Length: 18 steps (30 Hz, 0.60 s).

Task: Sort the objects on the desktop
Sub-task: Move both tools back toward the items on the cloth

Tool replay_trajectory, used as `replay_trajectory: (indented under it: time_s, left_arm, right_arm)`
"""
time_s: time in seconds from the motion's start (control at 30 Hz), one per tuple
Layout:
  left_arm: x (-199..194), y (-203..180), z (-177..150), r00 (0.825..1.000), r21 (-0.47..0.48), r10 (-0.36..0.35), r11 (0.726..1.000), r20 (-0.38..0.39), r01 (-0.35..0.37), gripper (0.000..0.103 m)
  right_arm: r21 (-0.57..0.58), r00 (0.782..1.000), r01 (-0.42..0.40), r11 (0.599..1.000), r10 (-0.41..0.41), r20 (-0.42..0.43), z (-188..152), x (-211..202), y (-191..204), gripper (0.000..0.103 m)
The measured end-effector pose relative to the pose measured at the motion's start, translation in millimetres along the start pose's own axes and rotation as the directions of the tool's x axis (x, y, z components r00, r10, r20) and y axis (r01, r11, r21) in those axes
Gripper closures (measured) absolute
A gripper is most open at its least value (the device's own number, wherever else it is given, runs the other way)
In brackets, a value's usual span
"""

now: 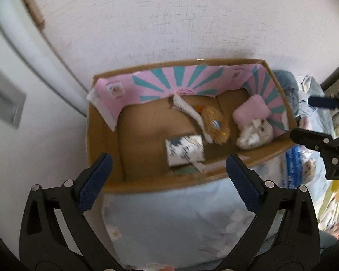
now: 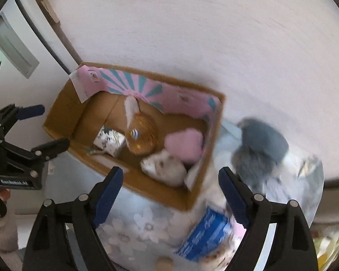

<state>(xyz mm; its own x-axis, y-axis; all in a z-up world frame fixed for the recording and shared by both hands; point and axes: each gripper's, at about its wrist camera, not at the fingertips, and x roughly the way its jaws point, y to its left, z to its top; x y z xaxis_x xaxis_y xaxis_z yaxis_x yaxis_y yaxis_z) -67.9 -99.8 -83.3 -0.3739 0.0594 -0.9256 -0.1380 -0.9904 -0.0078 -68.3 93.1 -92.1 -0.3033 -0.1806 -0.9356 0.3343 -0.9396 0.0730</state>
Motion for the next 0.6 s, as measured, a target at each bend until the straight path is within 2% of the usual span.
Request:
replay_trajectory:
  time_s: [0.13,0.27,0.43,0.6]
  left_arm:
    - [-7.9,-9.4,-14.0,0.999,0.005,-0.047,0.999,0.003,0.047,0.003]
    - [-14.0,-20.2,-14.7,0.999,0.03,-0.032,0.999,0.0,0.032,0.003]
    - [-25.0,-39.1,-11.9,0.998,0.068,-0.055,0.996,0.027,0.053,0.003]
    - [-34.1,-62.3,-12.2,0.994,0.125,-0.097,0.988,0.045,0.091,0.003]
  right_arm:
    - [0.064,0.998,-0.057,0.996,0.056,0.031,-27.3,-15.5,-14.8,0.019]
    - [0.083,0.999,0.024,0.996,-0.027,0.035,-40.0,-31.9,-27.9,0.019]
    - [0.133,0.998,0.006,0.991,-0.016,0.068,-48.8,-46.2,-44.7,0.019]
    - [0.166,0.997,0.028,0.986,-0.04,0.072,-61.5,-54.9,-60.2,0.019]
